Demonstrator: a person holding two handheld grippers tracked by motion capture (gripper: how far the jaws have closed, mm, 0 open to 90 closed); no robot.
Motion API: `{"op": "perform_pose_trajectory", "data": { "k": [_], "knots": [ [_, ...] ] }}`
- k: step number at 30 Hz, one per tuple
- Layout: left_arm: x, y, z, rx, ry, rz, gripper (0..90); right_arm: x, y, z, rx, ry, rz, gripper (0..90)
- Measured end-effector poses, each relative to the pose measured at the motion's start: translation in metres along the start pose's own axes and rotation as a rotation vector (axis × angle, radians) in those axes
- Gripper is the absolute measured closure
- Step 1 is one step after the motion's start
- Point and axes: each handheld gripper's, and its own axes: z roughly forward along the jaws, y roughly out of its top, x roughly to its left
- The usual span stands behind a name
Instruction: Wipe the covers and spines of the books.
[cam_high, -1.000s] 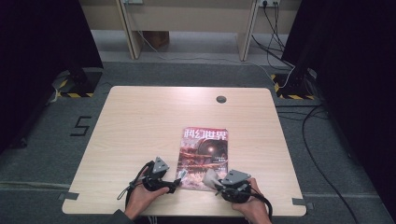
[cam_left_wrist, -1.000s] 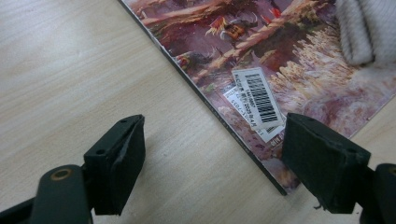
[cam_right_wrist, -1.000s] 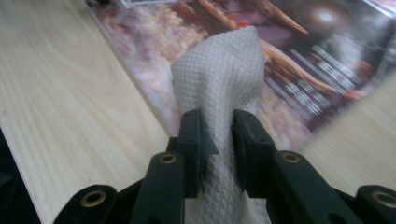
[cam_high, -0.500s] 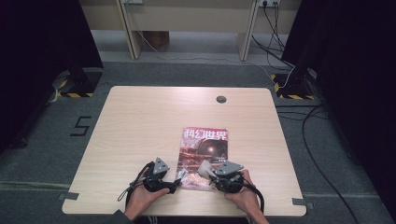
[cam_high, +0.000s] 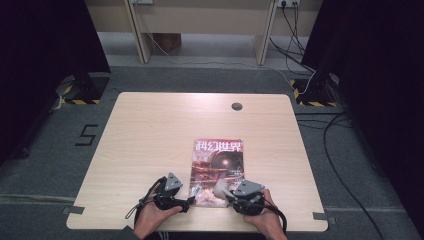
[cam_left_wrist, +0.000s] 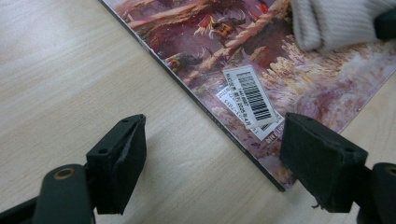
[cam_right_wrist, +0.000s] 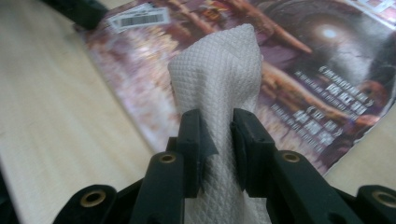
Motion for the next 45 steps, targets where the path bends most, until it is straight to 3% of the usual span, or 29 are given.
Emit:
{"op": "perform_pose_trajectory", "data": {
  "k": [4,9,10,14,25,29,35,45],
  "knots": [
    [-0.001,0.001,0.0,0.0,0.007,0.02,22.0,-0.012,0.005,0.005,0.003,-0.02,0.013,73.8],
    [-0.002,0.001,-0.001,0.003,0.012,0.035,22.1,-0.041,0.014,0.016,0.009,-0.09,0.033,74.0],
    [-0.002,0.001,-0.001,0.003,0.012,0.035,22.1,-0.041,0.014,0.016,0.009,-0.09,0.033,74.0],
    [-0.001,0.001,0.0,0.002,0.006,0.03,22.1,-0.066,0.026,0.03,0.016,-0.142,0.063,74.1],
    [0.0,0.001,0.0,0.003,-0.002,0.019,22.1,-0.098,0.04,0.046,0.019,-0.204,0.129,74.1],
    [0.0,0.001,0.0,0.003,-0.004,0.016,22.1,-0.116,0.047,0.055,0.02,-0.236,0.155,74.1],
    [0.001,0.001,0.0,0.003,-0.01,0.011,22.1,-0.132,0.053,0.062,0.019,-0.269,0.2,73.9],
    [0.001,0.001,0.001,0.004,-0.006,0.014,21.5,-0.149,0.068,0.076,0.041,-0.319,0.213,74.1]
  ]
}}
